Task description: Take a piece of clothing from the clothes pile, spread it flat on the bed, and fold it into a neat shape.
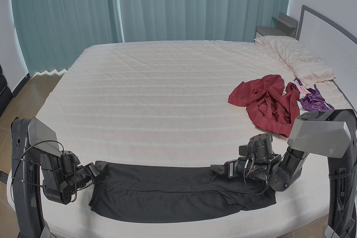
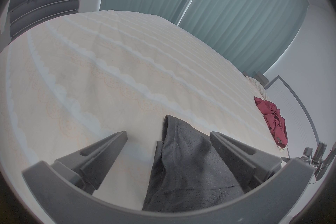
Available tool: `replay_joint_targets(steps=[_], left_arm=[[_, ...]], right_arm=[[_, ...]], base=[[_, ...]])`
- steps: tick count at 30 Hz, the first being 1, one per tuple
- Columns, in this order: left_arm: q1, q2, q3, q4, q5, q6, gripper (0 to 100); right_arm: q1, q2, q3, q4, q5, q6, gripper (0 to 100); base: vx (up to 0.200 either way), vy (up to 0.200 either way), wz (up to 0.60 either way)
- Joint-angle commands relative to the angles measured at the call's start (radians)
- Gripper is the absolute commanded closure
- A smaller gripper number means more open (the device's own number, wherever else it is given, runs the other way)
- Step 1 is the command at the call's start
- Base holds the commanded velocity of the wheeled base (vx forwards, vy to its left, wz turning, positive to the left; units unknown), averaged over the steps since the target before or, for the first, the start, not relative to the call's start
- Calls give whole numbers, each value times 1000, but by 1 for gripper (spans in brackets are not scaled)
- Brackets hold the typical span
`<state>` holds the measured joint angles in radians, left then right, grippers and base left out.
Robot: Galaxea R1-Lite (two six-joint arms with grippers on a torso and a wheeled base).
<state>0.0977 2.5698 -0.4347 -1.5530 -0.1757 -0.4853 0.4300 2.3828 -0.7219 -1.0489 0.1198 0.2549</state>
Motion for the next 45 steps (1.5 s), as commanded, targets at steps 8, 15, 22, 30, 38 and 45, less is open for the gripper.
replay_joint_targets(steps=[8,15,22,30,38,45], left_arm=[[1,1,1,-12,-1,1,0],[1,0,1,-13,-1,1,0],[1,0,1,-13,-1,1,0],[1,1,1,-13,-1,1,0],[1,0,2,-13,-1,1,0],[1,0,2,-13,-1,1,0]], right_arm=[[23,23,-136,187,-5,-108,0],[18,38,-198,274,-28,-181,0],[19,42,-202,300,-28,-266,0],[19,39,-208,359,-29,-266,100],[23,29,-208,345,-42,-264,100],[38,39,-215,287,-75,-267,100]], base=[[0,0,0],[0,0,0],[0,0,0],[0,0,0],[0,0,0],[0,0,0]])
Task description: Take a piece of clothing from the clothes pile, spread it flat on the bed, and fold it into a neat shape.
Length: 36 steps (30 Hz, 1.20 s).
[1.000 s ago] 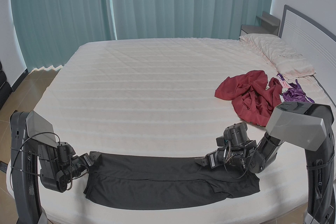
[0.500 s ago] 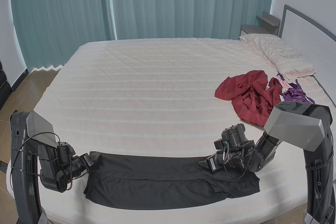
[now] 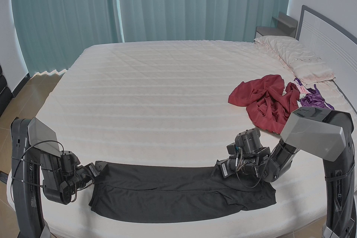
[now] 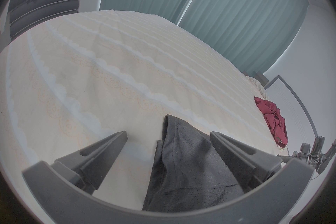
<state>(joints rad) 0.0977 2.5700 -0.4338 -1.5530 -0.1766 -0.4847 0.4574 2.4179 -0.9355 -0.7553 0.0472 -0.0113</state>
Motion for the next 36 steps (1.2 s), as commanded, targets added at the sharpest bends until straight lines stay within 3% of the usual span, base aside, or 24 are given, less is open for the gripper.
replay_joint_targets(steps=[1,2,9,15,20,23,26,33,36], left_arm=[[1,1,1,-13,0,0,0],[1,1,1,-13,0,0,0],[1,-1,6,-12,0,8,0],[20,-10,9,-13,9,23,0],[40,-82,76,-13,-1,18,0],[39,-99,101,-13,0,14,0],[36,-114,104,-13,6,8,0],[16,-136,136,-13,11,3,0],[5,-146,150,-12,11,1,0]], right_arm=[[12,4,-2,-1,-3,-1,100],[12,4,-2,-2,-4,-1,0],[12,-2,6,-13,-6,7,0],[-19,-43,18,-85,-49,131,0],[-68,-126,93,-96,-72,324,0],[-74,-201,190,-98,-69,556,0],[-68,-244,268,-98,-64,714,0],[-71,-287,422,-137,-60,872,0],[-72,-275,531,-277,-36,982,0]], base=[[0,0,0],[0,0,0],[0,0,0],[0,0,0],[0,0,0],[0,0,0],[-67,0,0],[-200,0,0],[-200,0,0]])
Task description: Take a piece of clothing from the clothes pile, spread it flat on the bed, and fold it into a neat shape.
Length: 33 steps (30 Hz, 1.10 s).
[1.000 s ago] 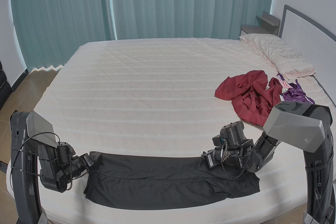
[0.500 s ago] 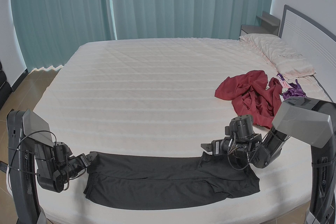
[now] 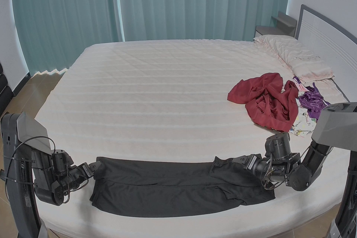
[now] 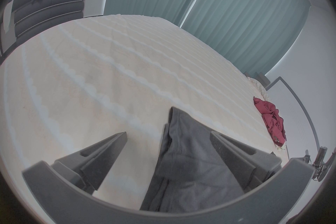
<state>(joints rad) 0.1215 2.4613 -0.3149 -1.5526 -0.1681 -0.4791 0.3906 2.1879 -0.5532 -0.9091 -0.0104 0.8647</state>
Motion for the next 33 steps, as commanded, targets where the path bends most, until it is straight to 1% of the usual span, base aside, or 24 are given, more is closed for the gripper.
replay_joint_targets(steps=[1,2,3,4,5,8,12,14,15,16,19,24,25,26,29,30,33], left_arm=[[-25,-38,40,-14,2,-4,0],[-36,-39,60,-14,2,-3,0],[-36,-39,60,-14,2,-3,0],[-43,-45,111,-14,-4,-4,0],[-45,-45,138,-14,-10,1,0],[-45,-36,174,-14,-16,7,0],[-46,-25,172,-14,-19,14,0],[-63,-21,171,-14,-27,54,0],[-63,-21,171,-14,-27,54,0],[-85,-13,165,-14,-30,59,0],[-115,5,155,-14,-16,63,0],[-140,48,132,-14,32,73,0],[-140,48,132,-14,32,73,0],[-148,82,91,-14,96,94,0],[-151,82,91,-14,114,100,0],[-151,82,91,-14,114,100,100],[-158,84,112,-14,131,106,100]], right_arm=[[-9,-37,167,-157,27,117,0],[-12,-14,194,-211,37,123,0],[-12,-14,194,-211,37,123,0],[-13,15,223,-275,37,120,0],[-13,27,230,-300,37,120,0],[-7,55,234,-324,37,120,0],[-9,58,234,-326,38,122,0],[-10,59,249,-333,38,122,0],[-10,59,249,-333,38,122,0],[-9,59,256,-353,38,120,0],[-7,59,266,-386,38,117,0],[-7,59,274,-396,37,106,0],[-7,59,274,-396,37,106,0],[-7,56,274,-396,37,105,0],[-7,53,276,-398,35,103,0],[-7,53,276,-396,35,103,0],[-10,59,277,-396,32,93,0]], base=[[-200,0,0],[0,0,0],[0,0,0],[0,0,0],[0,0,0],[0,0,0],[0,0,0],[0,0,0],[0,0,0],[0,0,0],[0,0,0],[0,0,0],[0,0,0],[0,0,0],[0,0,0],[0,0,0],[0,0,0]])
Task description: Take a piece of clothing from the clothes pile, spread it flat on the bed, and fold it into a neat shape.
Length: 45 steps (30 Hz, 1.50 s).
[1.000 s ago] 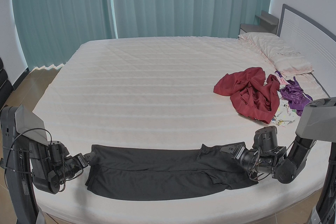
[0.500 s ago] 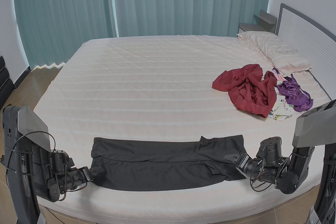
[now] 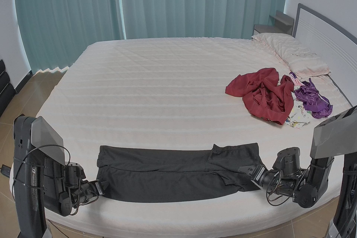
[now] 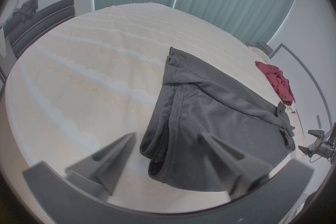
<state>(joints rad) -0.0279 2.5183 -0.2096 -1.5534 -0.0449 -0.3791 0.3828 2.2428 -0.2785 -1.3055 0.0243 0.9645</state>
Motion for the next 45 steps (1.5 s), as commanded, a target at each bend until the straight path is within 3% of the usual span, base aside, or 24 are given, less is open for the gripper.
replay_joint_targets(steps=[1,14,25,26,35,38,39,40,41,45], left_arm=[[-9,27,21,-13,13,9,100],[-9,-7,102,-13,76,11,100],[-17,-4,142,-13,68,11,100],[-24,-4,147,-13,68,11,0],[-23,-12,145,-13,54,3,0],[-7,-44,160,-14,-62,-4,0],[-7,-44,160,-14,-62,-4,0],[31,-98,191,-13,-185,-12,0],[51,-116,202,-13,-240,-14,0],[94,-136,205,-13,-332,-40,0]], right_arm=[[-2,6,4,0,-4,-15,0],[-5,5,16,-1,-9,-33,0],[-25,21,9,2,-27,-33,0],[-28,35,7,0,-29,-33,0],[-48,87,-2,-3,-58,-44,0],[-67,97,-5,-32,-72,-87,0],[-67,97,-5,-32,-72,-87,0],[-73,107,4,-78,-73,-93,0],[-76,120,4,-103,-73,-96,0],[-88,190,12,-212,-70,-144,0]], base=[[0,0,0],[0,0,0],[0,0,0],[0,0,0],[0,0,0],[0,0,0],[0,0,0],[0,0,0],[0,0,0],[0,0,0]])
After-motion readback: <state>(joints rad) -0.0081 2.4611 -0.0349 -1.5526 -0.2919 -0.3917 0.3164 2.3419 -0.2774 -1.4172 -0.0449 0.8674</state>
